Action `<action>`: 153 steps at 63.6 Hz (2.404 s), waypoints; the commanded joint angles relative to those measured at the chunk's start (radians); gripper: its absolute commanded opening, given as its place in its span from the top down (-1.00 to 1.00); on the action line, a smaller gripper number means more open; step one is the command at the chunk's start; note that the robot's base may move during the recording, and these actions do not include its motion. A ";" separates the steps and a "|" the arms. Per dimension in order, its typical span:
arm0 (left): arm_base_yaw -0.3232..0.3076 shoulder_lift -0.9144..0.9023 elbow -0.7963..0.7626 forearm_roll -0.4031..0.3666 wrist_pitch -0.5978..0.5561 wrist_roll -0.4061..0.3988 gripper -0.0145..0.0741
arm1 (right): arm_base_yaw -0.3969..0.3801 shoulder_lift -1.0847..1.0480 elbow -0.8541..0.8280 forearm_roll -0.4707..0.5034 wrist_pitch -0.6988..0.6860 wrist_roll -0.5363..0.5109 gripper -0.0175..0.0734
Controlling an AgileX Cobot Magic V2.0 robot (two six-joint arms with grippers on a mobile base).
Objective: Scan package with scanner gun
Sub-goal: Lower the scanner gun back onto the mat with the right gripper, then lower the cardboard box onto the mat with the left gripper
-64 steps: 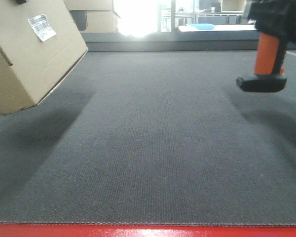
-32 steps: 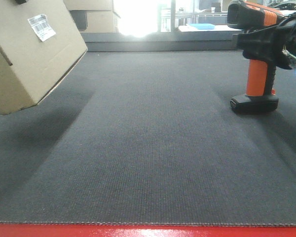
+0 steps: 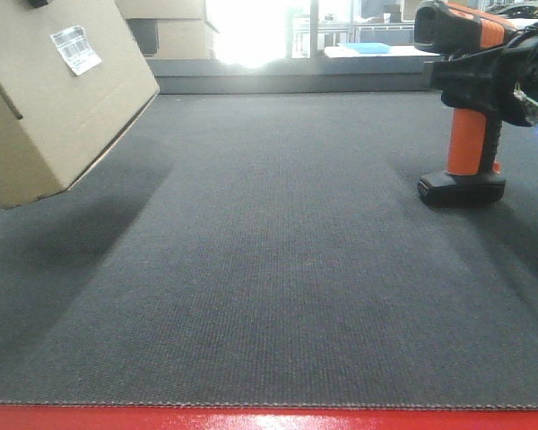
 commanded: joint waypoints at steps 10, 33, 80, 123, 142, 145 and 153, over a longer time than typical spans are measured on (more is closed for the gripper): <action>0.004 -0.014 -0.010 -0.011 -0.004 -0.002 0.92 | -0.005 -0.006 -0.003 -0.011 0.003 0.004 -0.51; 0.004 -0.014 -0.010 -0.011 -0.003 -0.002 0.92 | -0.005 -0.077 -0.003 -0.011 0.176 -0.011 -0.64; 0.004 0.094 -0.010 0.270 -0.101 -0.012 0.92 | -0.103 -0.467 -0.003 -0.026 0.781 -0.058 -0.51; 0.004 0.227 -0.010 0.303 -0.090 -0.038 0.77 | -0.175 -0.841 -0.003 -0.156 0.959 -0.058 0.95; 0.004 0.205 -0.010 0.303 -0.061 -0.038 -0.74 | -0.252 -0.892 -0.003 -0.156 1.016 -0.058 0.95; 0.004 0.189 -0.010 0.300 -0.061 -0.038 -0.69 | -0.252 -0.892 -0.003 -0.156 1.027 -0.058 0.95; 0.004 0.122 -0.010 0.297 -0.061 -0.038 -0.49 | -0.252 -0.896 -0.003 -0.156 1.034 -0.058 0.95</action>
